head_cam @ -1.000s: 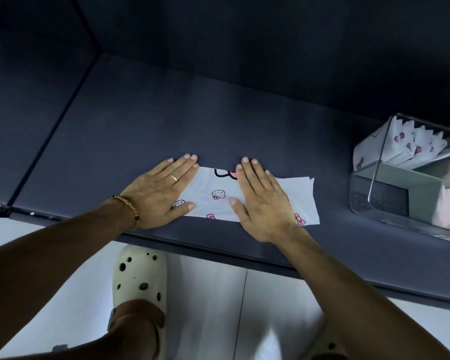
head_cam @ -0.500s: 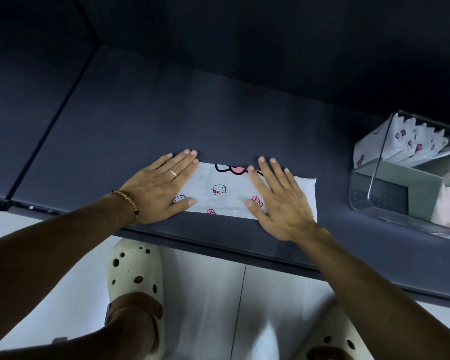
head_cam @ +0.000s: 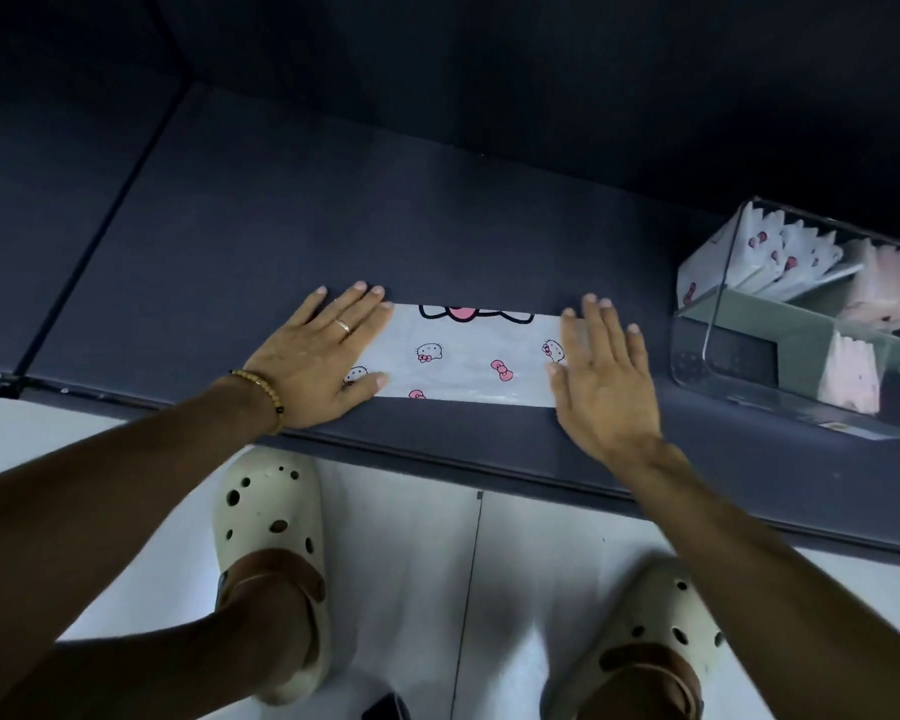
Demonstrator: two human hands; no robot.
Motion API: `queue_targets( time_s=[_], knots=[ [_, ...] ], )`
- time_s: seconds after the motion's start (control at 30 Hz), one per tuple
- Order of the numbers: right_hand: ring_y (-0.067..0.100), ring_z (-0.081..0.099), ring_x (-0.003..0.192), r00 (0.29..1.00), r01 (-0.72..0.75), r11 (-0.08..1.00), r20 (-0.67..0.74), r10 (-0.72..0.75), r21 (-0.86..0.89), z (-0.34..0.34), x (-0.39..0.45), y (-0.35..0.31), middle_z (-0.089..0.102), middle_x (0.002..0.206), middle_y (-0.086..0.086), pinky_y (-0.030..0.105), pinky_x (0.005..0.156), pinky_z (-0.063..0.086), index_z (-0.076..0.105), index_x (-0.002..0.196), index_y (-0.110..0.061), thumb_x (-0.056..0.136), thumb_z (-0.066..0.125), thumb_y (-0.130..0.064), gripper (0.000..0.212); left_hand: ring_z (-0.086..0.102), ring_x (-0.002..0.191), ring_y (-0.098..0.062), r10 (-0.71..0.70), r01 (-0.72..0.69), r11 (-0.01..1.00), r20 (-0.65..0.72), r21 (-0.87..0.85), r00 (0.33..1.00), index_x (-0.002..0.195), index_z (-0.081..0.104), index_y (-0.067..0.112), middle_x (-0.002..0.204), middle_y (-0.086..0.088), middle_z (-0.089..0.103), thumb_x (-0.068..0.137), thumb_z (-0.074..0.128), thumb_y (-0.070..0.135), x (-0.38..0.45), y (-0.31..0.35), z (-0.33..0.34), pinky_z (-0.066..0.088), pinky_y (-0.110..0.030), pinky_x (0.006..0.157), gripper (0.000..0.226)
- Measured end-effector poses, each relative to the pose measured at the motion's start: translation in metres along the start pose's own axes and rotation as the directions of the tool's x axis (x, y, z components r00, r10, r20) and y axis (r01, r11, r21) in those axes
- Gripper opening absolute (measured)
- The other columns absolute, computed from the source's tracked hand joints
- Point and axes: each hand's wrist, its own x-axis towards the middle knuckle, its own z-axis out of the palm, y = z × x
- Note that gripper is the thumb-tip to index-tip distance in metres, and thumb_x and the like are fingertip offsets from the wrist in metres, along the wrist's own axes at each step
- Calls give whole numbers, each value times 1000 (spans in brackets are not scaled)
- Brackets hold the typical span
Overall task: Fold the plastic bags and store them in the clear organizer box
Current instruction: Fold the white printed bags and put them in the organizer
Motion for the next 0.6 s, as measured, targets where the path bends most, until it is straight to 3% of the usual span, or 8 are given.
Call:
queue_targets(
  time_s=[0.07, 0.13, 0.23, 0.3, 0.37, 0.43, 0.53, 0.6],
  knots=[
    [33, 48, 110, 975, 102, 992, -206, -86, 69, -10, -13, -32, 52, 126, 14, 47, 88, 44, 53, 128, -11, 91, 48, -29, 42, 10, 145, -28, -52, 51, 998, -20, -44, 998, 150, 17, 25, 157, -12, 17, 88, 20, 58, -14, 18, -2, 9, -46, 118, 70],
    [29, 52, 92, 959, 215, 967, -217, -184, 133, -12, -29, -65, 57, 106, 7, 41, 76, 42, 60, 114, -13, 88, 48, -32, 35, 12, 145, -29, -83, 84, 994, 5, -63, 996, 146, 23, 36, 155, -14, 20, 84, 24, 67, -32, 35, -2, 10, -48, 117, 69],
    [27, 50, 103, 979, 202, 964, -29, -200, 172, -12, -45, -87, 54, 111, 5, 39, 91, 37, 58, 117, -13, 89, 46, -38, 39, 17, 143, -31, -26, 26, 1000, 76, -2, 997, 144, 27, 40, 155, -13, 21, 74, 40, 75, -61, 50, -1, 18, -48, 114, 80],
    [27, 45, 116, 980, 193, 955, 2, -198, 225, -9, -54, -83, 50, 123, 6, 37, 104, 31, 54, 123, -12, 87, 49, -39, 45, 31, 136, -33, 43, -45, 999, 74, 20, 996, 143, 33, 36, 151, -11, 31, 78, 56, 56, -75, 53, -5, 32, -48, 105, 72],
    [27, 38, 128, 970, 224, 936, 32, -241, 272, -11, -63, -82, 43, 135, 8, 37, 112, 28, 49, 131, -11, 85, 54, -41, 55, 47, 121, -32, 87, -88, 996, -33, -18, 996, 137, 47, 31, 141, -6, 47, 83, 62, 35, -82, 57, -13, 42, -44, 92, 56],
    [26, 34, 133, 963, 232, 913, 50, -263, 335, -13, -70, -86, 42, 137, 7, 39, 110, 34, 48, 135, -12, 88, 55, -39, 55, 60, 97, -29, 104, -110, 994, -182, -26, 978, 124, 61, 27, 119, -2, 65, 85, 54, 30, -81, 66, -22, 47, -40, 78, 40],
    [22, 55, 112, 983, 161, 849, -4, -185, 503, -19, -73, -89, 60, 116, 3, 38, 87, 51, 62, 120, -13, 97, 49, -22, 28, 64, 70, -26, -205, 129, 948, -247, -291, 947, 89, 68, 28, 76, 2, 70, 80, 43, 47, -67, 87, -43, 47, -31, 62, 32],
    [10, 59, 74, 997, -13, 702, 67, -50, 712, -24, -70, -81, 63, 82, -10, 26, 63, 48, 65, 91, -29, 99, 46, -21, 21, 60, 60, -15, -402, 291, 728, -42, -621, 915, 69, 63, 25, 62, 6, 64, 71, 54, 63, -55, 90, -52, 45, -27, 54, 39]
  ],
)
